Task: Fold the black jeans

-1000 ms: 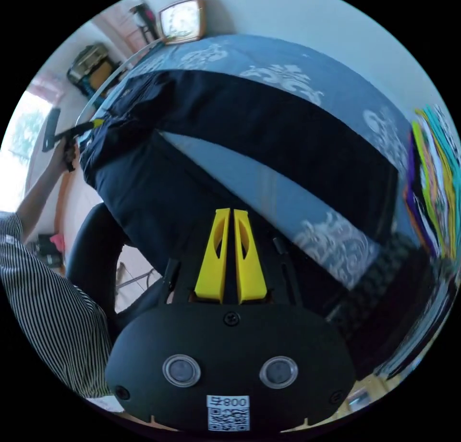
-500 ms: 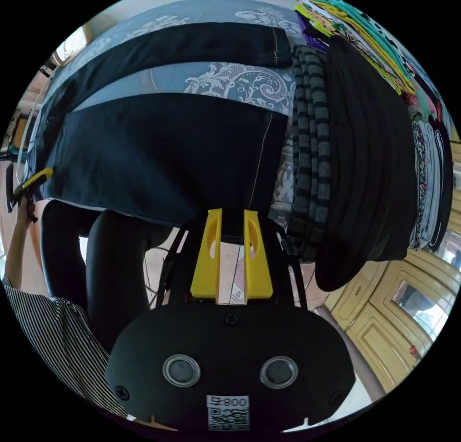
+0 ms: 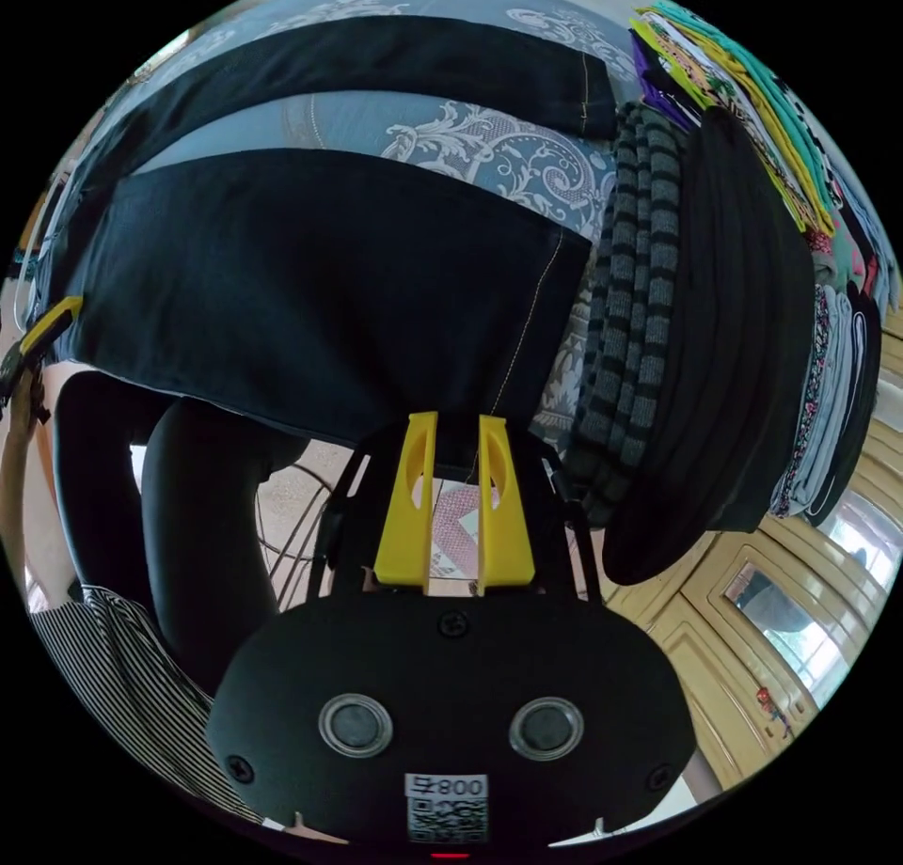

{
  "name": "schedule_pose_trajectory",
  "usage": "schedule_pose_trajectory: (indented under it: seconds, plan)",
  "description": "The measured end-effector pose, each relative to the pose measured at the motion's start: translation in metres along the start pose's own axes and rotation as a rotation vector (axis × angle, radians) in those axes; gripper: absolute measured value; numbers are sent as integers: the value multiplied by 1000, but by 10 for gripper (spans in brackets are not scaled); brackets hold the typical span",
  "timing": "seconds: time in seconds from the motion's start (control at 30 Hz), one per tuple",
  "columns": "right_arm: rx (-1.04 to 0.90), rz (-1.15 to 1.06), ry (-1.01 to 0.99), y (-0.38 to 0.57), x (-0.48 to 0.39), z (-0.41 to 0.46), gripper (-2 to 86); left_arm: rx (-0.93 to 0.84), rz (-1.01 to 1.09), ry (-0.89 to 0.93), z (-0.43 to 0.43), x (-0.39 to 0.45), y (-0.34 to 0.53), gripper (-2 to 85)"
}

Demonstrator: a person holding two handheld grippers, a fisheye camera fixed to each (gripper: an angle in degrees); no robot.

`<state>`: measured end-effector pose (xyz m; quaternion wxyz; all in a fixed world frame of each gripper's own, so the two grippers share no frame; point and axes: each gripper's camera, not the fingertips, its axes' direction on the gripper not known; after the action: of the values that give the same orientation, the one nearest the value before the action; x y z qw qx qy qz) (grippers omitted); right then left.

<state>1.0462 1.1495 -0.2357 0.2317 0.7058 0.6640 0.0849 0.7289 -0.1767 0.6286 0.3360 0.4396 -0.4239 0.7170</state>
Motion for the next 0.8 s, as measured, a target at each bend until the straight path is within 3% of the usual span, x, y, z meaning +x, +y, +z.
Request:
schedule_pose_trajectory:
  seconds: [0.37,0.8]
  plan:
    - [-122,-22,60,-20,-26,-2,73,-34,-23,18,7,47,-7,16]
    - [-124,-65,86,-27,-48,-23,72,-32,34,21,14,72,-15,14]
